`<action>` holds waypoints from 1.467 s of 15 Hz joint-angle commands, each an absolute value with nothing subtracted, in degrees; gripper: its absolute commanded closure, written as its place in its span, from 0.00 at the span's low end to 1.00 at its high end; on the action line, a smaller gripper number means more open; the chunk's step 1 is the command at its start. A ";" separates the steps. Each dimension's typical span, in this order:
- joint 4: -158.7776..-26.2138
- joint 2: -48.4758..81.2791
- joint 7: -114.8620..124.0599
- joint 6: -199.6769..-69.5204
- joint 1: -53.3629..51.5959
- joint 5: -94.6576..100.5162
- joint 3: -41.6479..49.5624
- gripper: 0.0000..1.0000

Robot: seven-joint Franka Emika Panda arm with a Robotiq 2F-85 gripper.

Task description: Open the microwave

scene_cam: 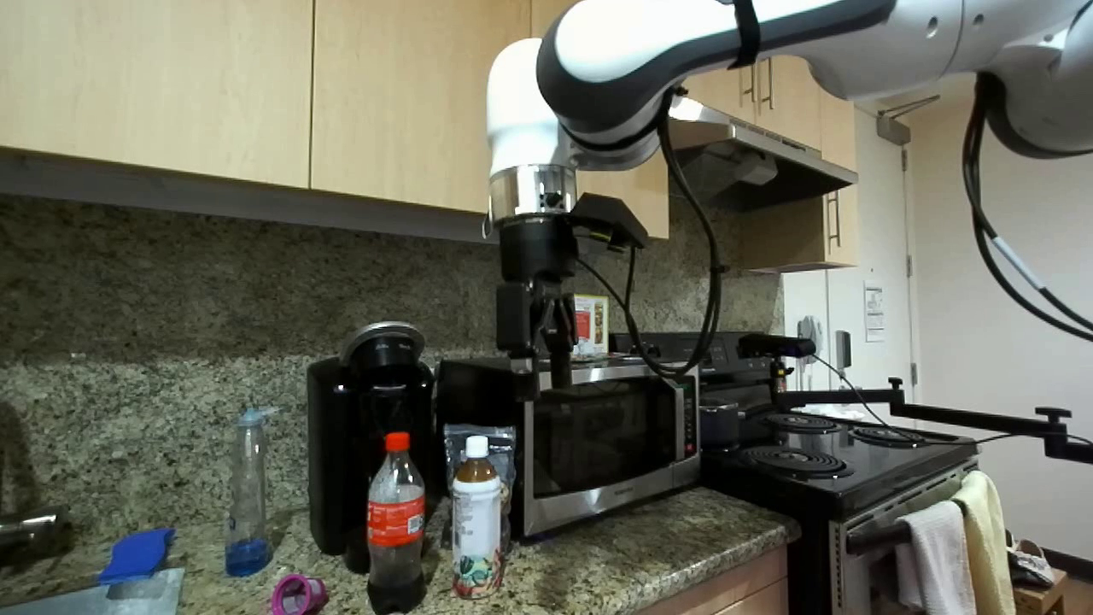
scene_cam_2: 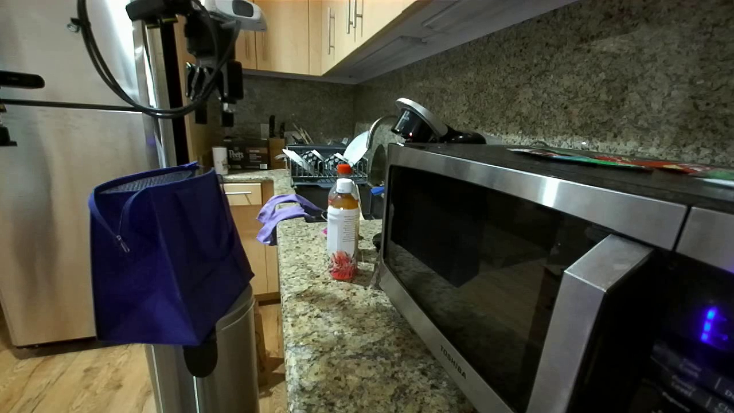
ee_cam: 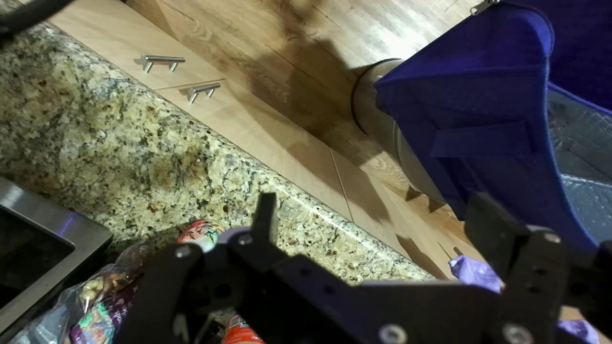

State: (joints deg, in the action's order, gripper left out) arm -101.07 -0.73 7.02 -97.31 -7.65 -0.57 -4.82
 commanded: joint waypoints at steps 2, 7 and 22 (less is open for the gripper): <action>-100.85 -0.65 7.04 -97.11 -7.11 -0.57 -5.38 0.00; -97.13 2.91 15.33 -100.58 -6.23 0.42 -4.37 0.00; -95.56 -2.09 38.41 -101.01 4.68 2.02 7.28 0.00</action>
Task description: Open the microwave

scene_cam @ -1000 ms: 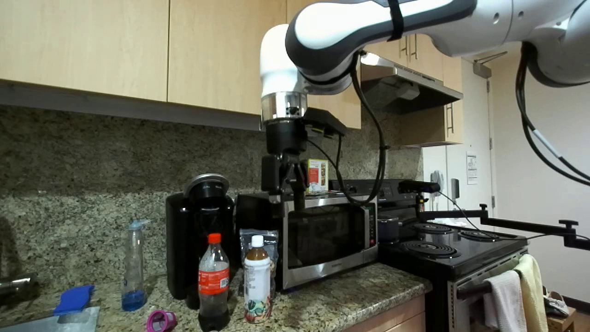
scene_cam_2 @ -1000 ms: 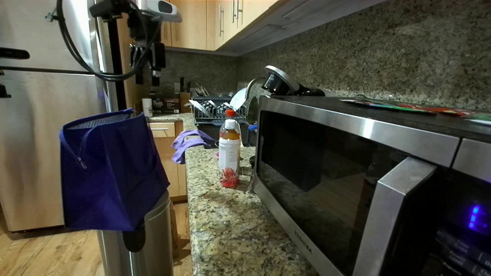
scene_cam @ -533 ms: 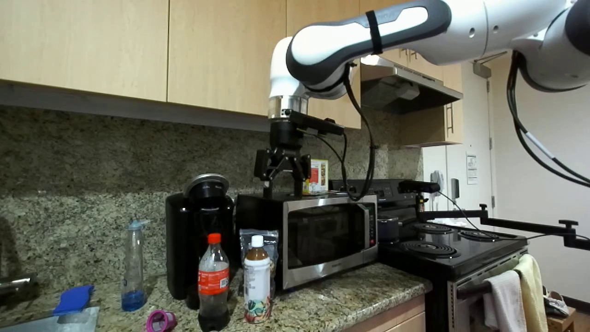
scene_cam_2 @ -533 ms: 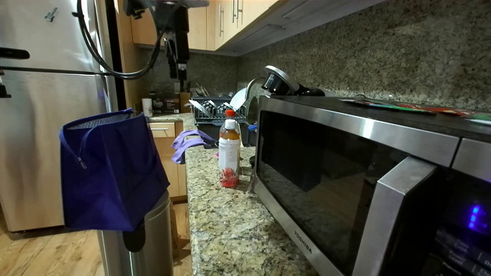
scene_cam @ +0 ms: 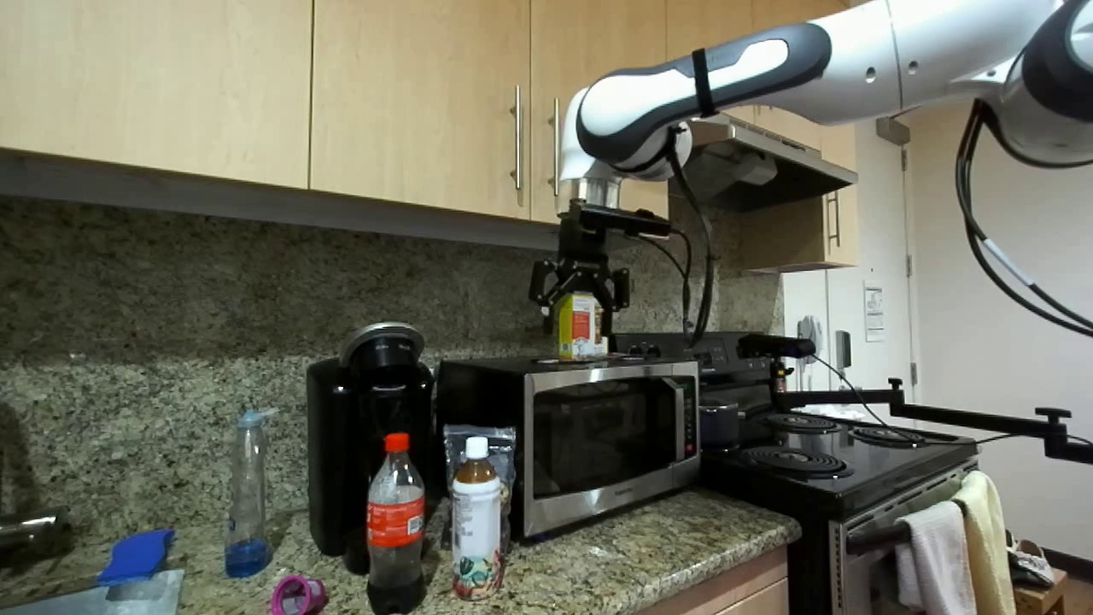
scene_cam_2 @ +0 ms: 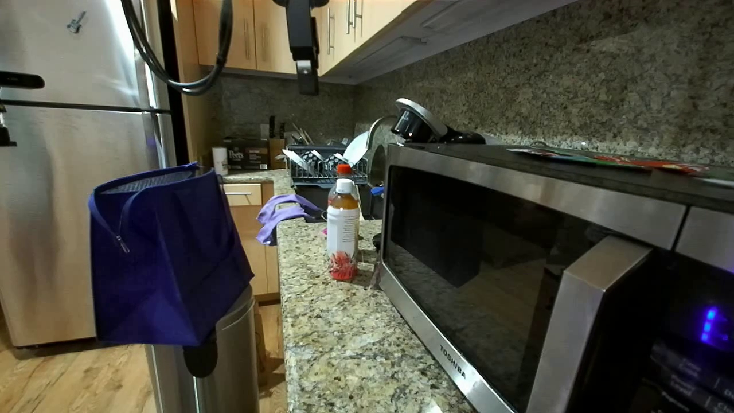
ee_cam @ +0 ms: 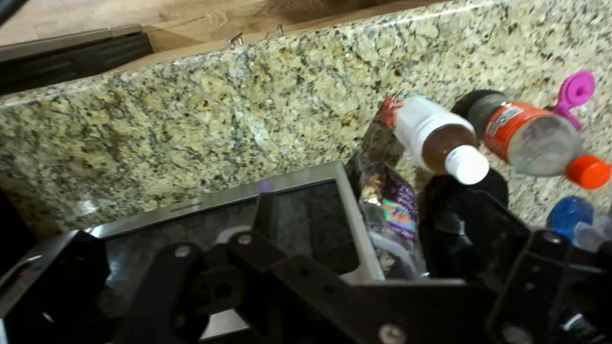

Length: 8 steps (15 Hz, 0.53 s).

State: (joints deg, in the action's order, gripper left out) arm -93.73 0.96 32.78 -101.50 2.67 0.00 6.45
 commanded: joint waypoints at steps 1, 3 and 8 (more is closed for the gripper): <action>-96.31 -2.94 41.32 -102.23 4.84 2.58 7.27 0.00; -93.79 -0.67 37.37 -101.27 5.44 1.06 7.45 0.00; -94.42 -1.52 39.52 -101.31 5.45 1.32 7.10 0.00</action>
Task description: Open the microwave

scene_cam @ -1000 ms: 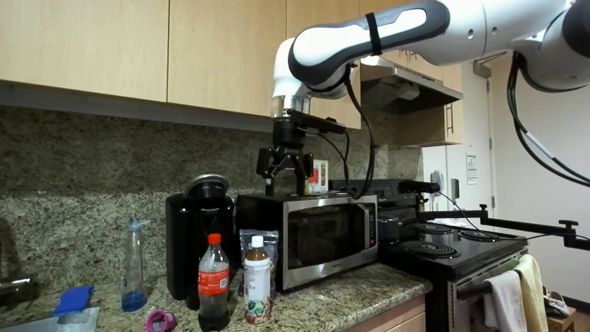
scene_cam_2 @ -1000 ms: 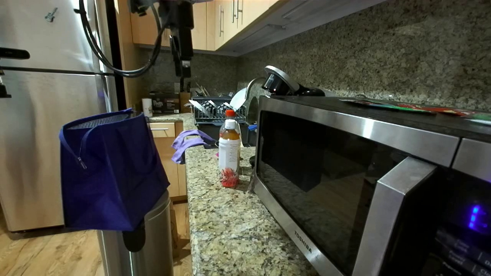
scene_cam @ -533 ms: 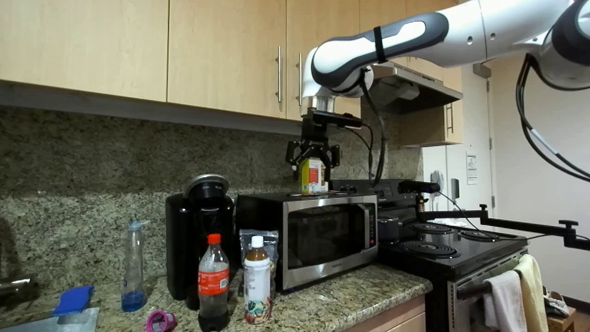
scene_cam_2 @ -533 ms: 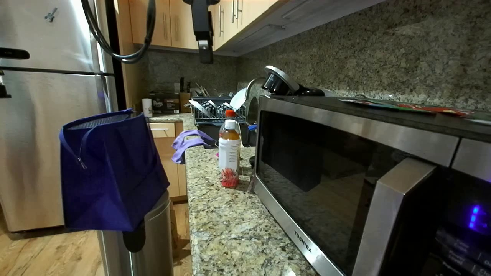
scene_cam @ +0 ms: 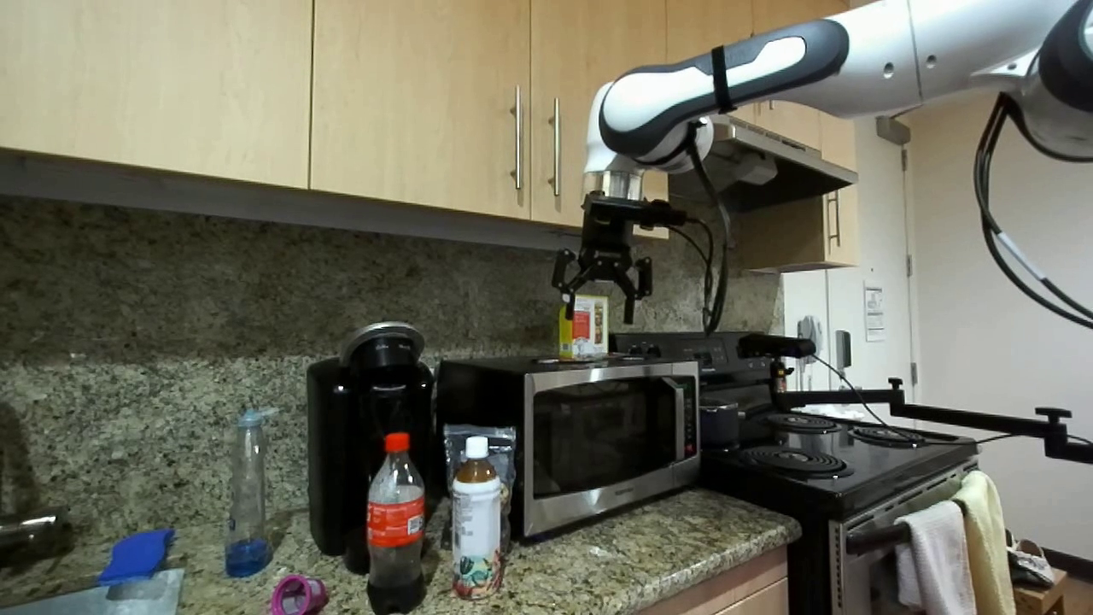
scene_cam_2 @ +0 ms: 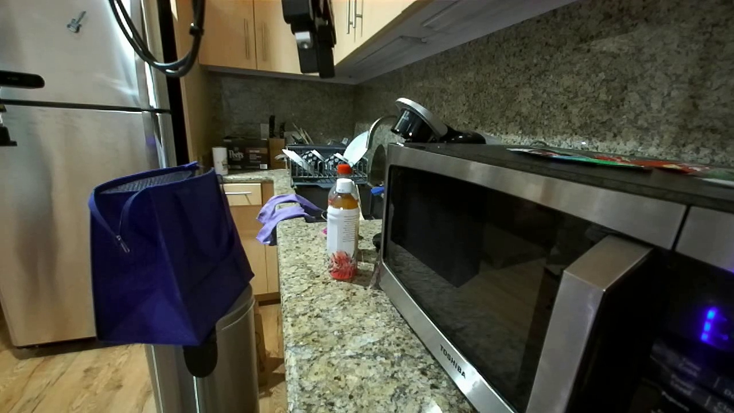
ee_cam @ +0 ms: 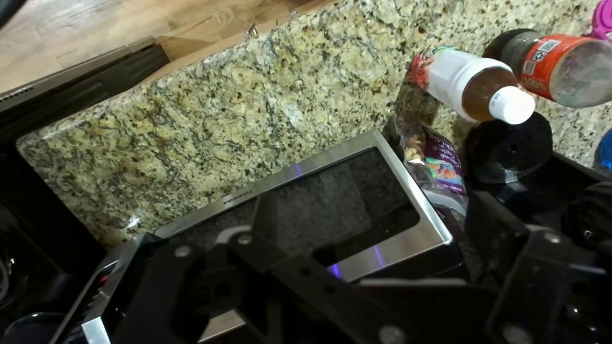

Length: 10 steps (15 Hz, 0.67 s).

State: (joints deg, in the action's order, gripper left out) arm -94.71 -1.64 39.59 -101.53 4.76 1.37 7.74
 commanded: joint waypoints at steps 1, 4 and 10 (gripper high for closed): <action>-94.41 -1.41 40.31 -101.95 5.65 1.99 7.26 0.00; -93.65 -0.73 41.35 -101.08 7.31 0.55 8.95 0.00; -94.98 -0.06 44.78 -101.73 11.10 -1.10 12.75 0.00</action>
State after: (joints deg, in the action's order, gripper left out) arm -94.76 -0.66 42.26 -101.60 9.16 0.76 11.90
